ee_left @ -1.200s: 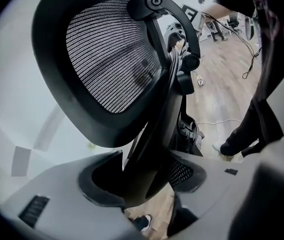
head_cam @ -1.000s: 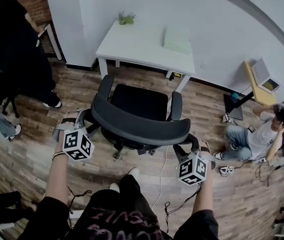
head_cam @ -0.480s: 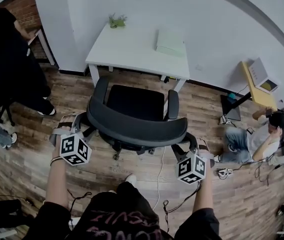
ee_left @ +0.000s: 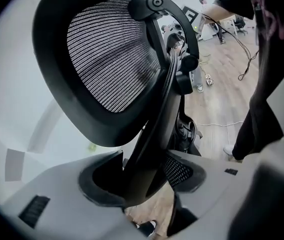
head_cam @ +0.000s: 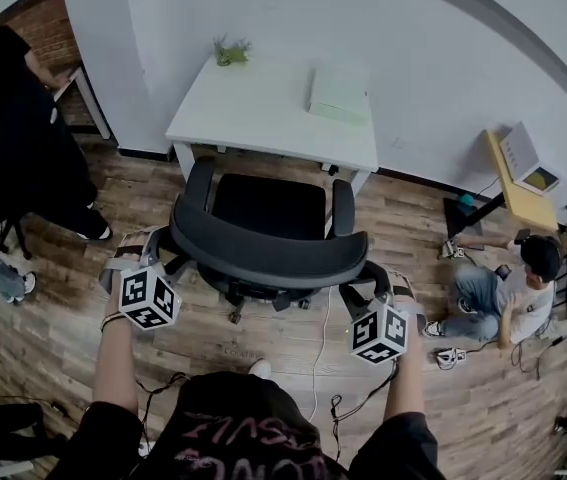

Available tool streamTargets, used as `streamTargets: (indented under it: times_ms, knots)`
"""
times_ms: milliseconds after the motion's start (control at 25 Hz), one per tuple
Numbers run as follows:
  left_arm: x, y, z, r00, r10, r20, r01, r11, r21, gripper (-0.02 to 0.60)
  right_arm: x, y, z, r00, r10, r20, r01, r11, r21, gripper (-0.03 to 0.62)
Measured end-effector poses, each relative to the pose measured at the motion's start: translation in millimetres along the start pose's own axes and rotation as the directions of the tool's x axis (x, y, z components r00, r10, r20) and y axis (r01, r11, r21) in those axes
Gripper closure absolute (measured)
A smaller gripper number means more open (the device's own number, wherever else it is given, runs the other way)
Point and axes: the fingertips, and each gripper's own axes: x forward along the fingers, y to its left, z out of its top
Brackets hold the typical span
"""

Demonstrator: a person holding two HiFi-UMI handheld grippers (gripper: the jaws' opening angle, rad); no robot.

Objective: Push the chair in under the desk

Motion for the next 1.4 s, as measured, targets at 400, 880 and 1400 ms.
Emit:
streamTargets:
  times_ms: [400, 880, 1400]
  knots:
    - [33, 35, -4, 1.000, -0.008, -0.009, 0.008, 1.000, 0.003, 0.322, 34, -29, 7, 1.000, -0.011, 0.004, 0.011, 1.000, 0.003, 0.355]
    - [96, 98, -6, 1.000, 0.003, 0.013, -0.003, 1.000, 0.010, 0.321, 98, -85, 16, 1.000, -0.017, -0.006, 0.017, 1.000, 0.015, 0.355]
    - [158, 168, -21, 0.999, -0.008, 0.033, 0.007, 1.000, 0.024, 0.321, 166, -136, 36, 0.999, -0.019, -0.035, 0.021, 0.999, 0.037, 0.355]
